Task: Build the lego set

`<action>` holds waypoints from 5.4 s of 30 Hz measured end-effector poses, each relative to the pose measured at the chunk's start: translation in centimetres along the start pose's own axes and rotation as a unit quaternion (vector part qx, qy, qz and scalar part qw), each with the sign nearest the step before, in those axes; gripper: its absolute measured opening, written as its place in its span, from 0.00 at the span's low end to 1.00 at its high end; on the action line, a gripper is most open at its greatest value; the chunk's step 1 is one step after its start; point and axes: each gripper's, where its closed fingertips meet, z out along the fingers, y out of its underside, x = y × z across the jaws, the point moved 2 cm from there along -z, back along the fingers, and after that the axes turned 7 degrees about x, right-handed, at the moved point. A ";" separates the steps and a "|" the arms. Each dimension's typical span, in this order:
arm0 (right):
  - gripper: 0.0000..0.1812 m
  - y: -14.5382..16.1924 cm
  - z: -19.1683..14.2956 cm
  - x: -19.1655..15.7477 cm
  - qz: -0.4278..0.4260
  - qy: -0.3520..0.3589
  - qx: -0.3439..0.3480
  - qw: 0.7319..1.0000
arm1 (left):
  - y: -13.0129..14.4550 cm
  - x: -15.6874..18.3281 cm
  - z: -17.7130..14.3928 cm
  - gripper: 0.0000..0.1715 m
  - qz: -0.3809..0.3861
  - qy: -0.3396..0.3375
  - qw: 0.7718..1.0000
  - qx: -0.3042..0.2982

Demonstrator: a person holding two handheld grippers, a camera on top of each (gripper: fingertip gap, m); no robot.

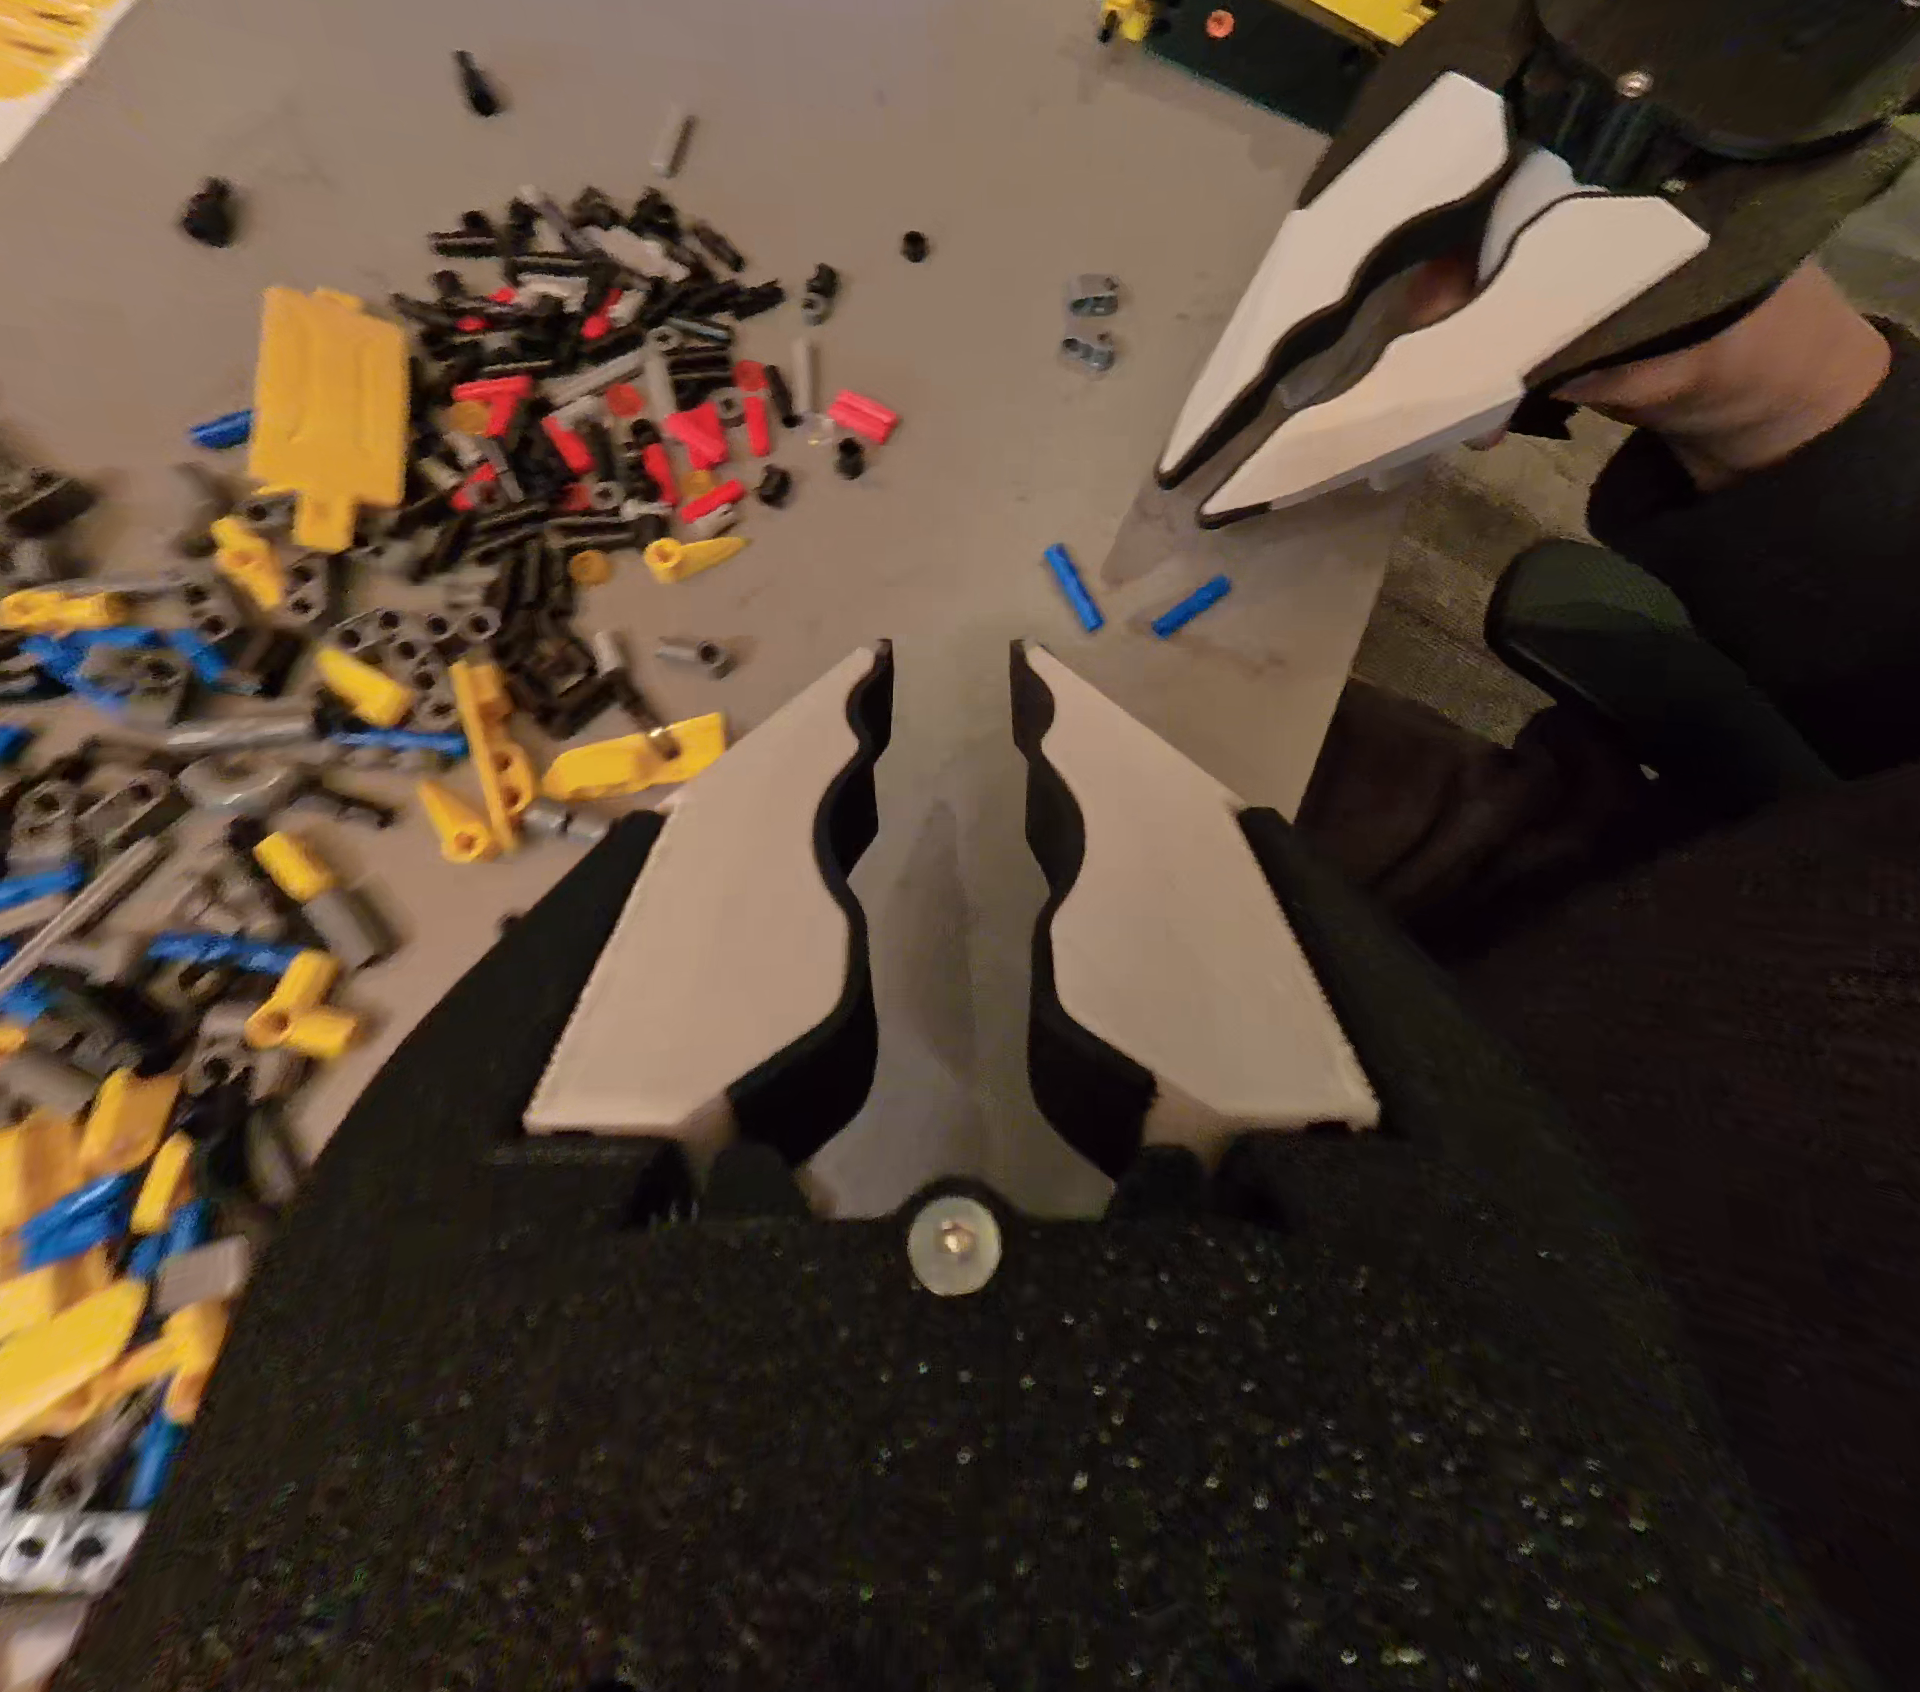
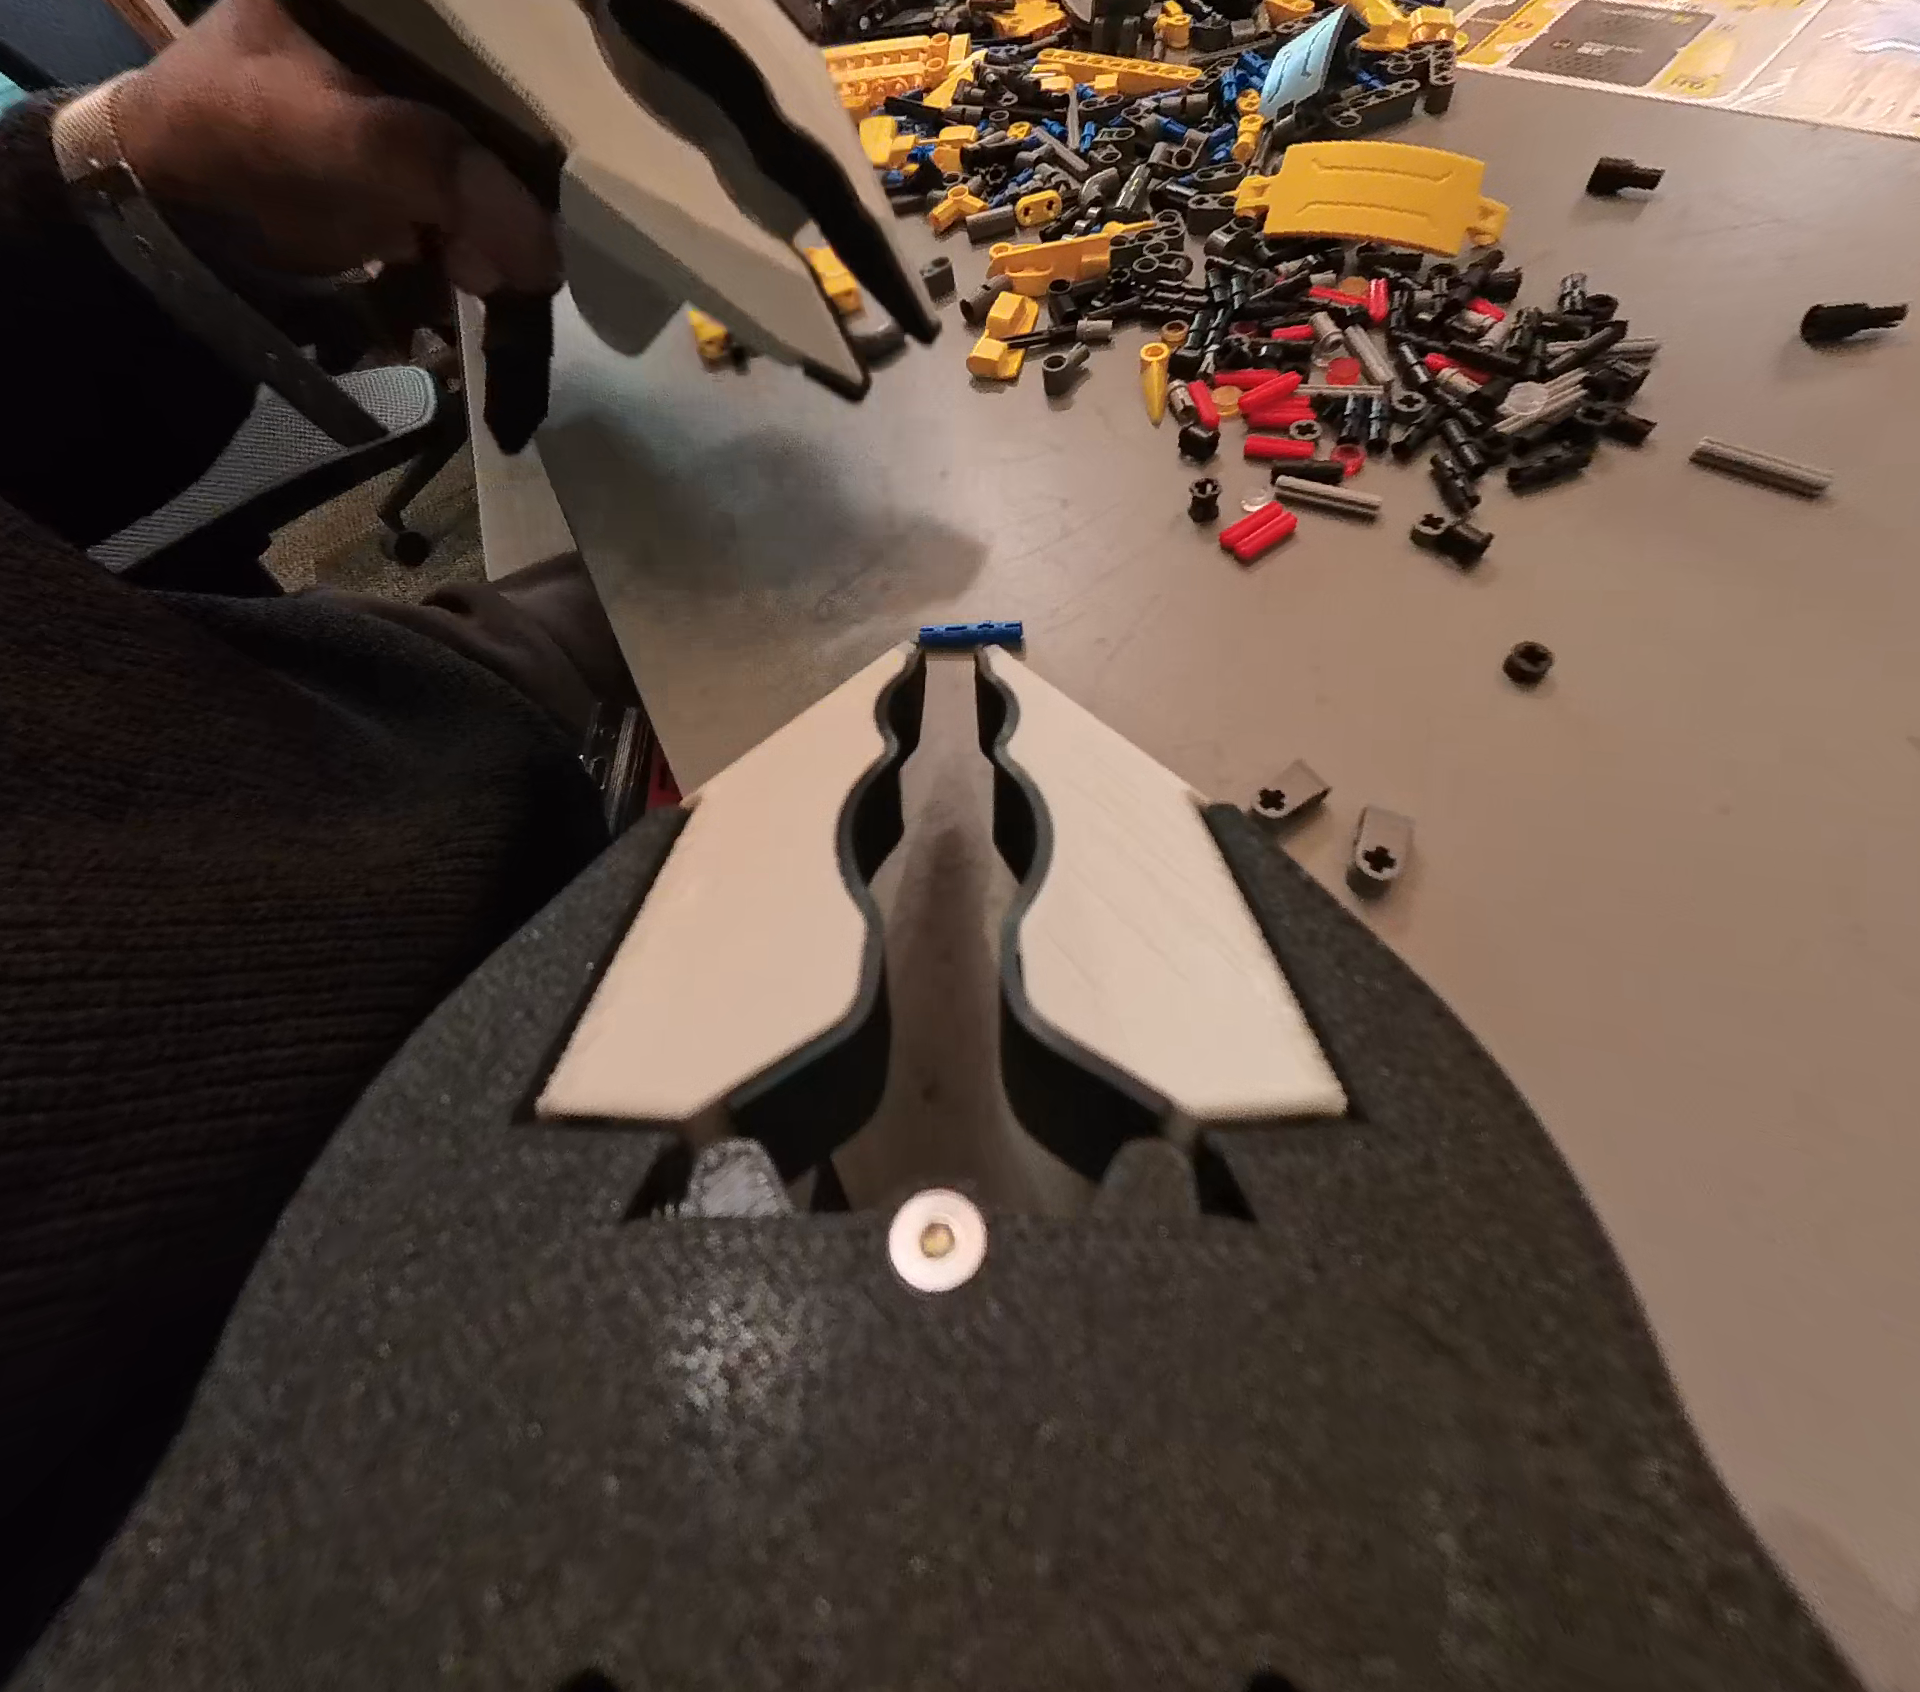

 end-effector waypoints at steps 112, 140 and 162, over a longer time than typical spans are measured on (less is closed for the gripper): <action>0.05 0.1 0.1 0.2 0.024 -0.007 -0.004 1.000 | 7.2 -15.4 -12.3 0.07 0.001 -0.283 0.953 -0.110; 0.05 0.0 0.0 0.1 0.028 -0.009 -0.002 1.000 | 2.1 -10.9 -9.8 0.02 0.049 -0.218 0.975 -0.019; 0.05 -0.1 0.0 0.0 0.021 -0.011 0.003 1.000 | 1.5 2.2 4.9 0.02 0.051 -0.002 0.997 -0.062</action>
